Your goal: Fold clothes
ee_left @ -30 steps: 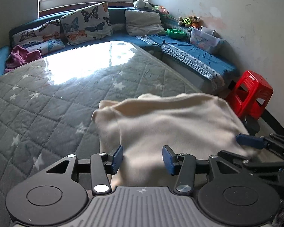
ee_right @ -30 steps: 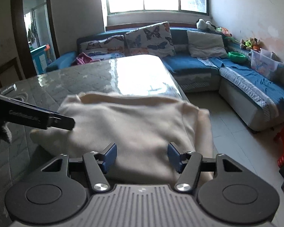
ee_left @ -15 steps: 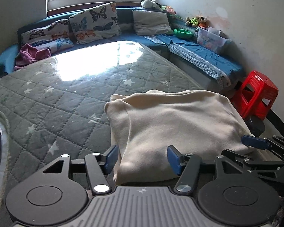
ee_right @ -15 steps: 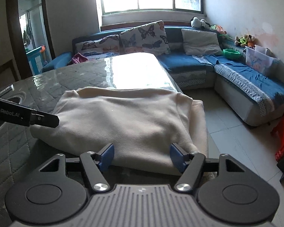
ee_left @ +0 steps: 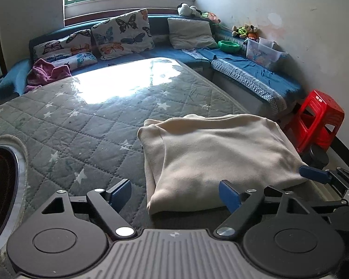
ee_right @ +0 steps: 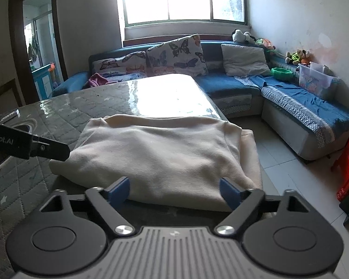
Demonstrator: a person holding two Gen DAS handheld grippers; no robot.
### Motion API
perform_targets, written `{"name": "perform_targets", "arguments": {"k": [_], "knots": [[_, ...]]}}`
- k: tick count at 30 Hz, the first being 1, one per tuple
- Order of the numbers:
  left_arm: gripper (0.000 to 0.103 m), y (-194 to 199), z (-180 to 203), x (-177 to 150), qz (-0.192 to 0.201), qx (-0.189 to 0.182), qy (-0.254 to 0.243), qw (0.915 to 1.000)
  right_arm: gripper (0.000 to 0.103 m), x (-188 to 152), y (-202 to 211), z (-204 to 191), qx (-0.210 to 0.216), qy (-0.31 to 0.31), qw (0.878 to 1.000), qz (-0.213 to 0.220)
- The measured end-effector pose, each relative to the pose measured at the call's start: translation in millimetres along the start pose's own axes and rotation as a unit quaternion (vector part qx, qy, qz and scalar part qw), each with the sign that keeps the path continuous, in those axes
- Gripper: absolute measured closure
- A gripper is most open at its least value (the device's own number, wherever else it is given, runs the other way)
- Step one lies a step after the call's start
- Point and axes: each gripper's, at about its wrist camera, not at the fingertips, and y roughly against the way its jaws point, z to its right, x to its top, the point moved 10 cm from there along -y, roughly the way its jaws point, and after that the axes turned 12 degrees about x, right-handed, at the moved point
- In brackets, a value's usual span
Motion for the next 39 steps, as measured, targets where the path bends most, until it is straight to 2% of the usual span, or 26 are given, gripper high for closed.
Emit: {"name": "perform_targets", "arguments": {"k": [2, 6, 12, 22, 31, 39], "knots": [[0.015, 4.0, -1.9, -1.3, 0.002, 0.0, 0.001, 1.0, 0.009, 0.6, 2.4, -3.6, -0.002, 0.003, 1.0, 0.004], [0.009, 14.4, -4.1, -3.6, 0.009, 0.003, -0.001, 1.0, 0.0, 2.8, 6.5, -12.3, -0.005, 0.01, 1.0, 0.01], [0.003, 29.9, -7.5, -6.6, 0.021, 0.007, -0.003, 0.9998, 0.0, 3.6, 12.4, -25.5, -0.008, 0.026, 1.0, 0.014], [0.0, 47.3, -12.7, -10.8, 0.031, 0.014, -0.009, 0.9994, 0.0, 3.9, 21.5, -38.3, -0.024, 0.042, 0.999, 0.022], [0.0, 47.3, -11.8, -26.0, -0.002, 0.011, -0.019, 0.9998, 0.0, 0.0, 25.2, -48.8, -0.028, 0.048, 0.998, 0.024], [0.0, 47.0, -6.7, -35.3, -0.012, 0.012, -0.036, 0.9992, 0.0, -4.0, 25.0, -46.1, -0.04, 0.048, 0.998, 0.02]]}}
